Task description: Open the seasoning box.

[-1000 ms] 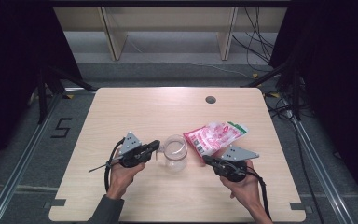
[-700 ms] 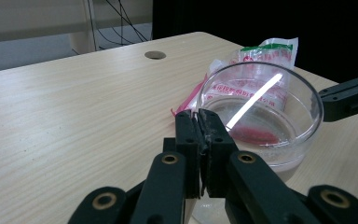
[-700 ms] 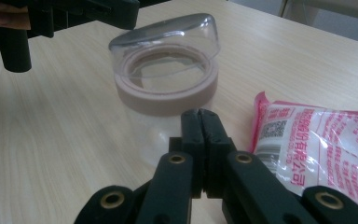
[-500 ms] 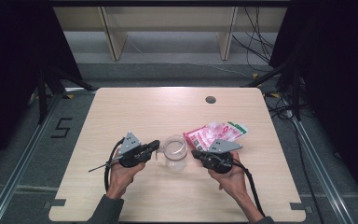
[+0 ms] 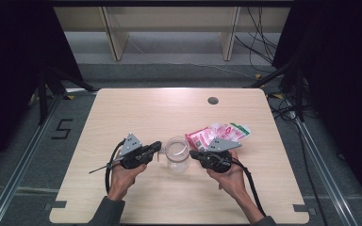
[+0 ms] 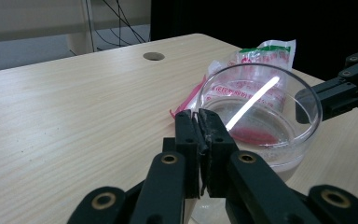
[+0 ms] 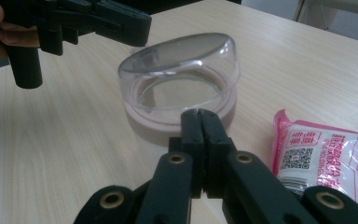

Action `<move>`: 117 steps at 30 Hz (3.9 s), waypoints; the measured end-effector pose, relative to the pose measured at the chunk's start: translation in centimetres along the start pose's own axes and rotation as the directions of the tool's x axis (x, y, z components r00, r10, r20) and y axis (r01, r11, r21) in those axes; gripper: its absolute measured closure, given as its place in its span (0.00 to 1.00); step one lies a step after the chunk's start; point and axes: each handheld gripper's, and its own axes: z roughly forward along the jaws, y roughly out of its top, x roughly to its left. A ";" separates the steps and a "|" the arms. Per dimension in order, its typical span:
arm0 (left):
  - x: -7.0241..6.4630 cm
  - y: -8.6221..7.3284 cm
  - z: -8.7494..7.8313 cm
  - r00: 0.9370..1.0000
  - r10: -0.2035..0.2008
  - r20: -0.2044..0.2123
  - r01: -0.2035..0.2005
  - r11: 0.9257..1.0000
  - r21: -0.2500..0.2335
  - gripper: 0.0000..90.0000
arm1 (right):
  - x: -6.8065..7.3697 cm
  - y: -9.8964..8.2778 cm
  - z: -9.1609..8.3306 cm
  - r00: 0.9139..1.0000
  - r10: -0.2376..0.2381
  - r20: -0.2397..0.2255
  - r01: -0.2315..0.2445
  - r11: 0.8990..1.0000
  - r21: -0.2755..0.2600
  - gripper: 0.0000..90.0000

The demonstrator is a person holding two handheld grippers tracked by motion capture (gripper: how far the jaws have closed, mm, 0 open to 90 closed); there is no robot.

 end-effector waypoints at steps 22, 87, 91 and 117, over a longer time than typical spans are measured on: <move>0.6 -1.0 0.5 0.999 -0.033 -0.017 0.034 0.999 0.024 0.94 | 0.4 1.3 0.5 1.000 -0.007 -0.001 0.007 1.000 -0.005 1.00; 0.4 -4.8 -5.2 0.998 -0.069 -0.016 0.070 0.991 0.115 0.42 | -0.3 -1.1 -3.1 0.992 0.006 0.125 -0.009 1.000 0.017 0.67; 0.5 -4.8 -5.1 0.997 -0.076 -0.019 0.078 0.990 0.115 0.41 | -2.0 -3.2 -5.2 0.980 0.077 0.181 -0.083 0.996 0.024 0.63; 0.5 -5.1 -4.8 0.996 -0.087 -0.014 0.088 0.988 0.124 0.42 | -8.0 -6.7 -5.9 0.849 0.472 0.237 -0.450 0.882 -0.142 0.30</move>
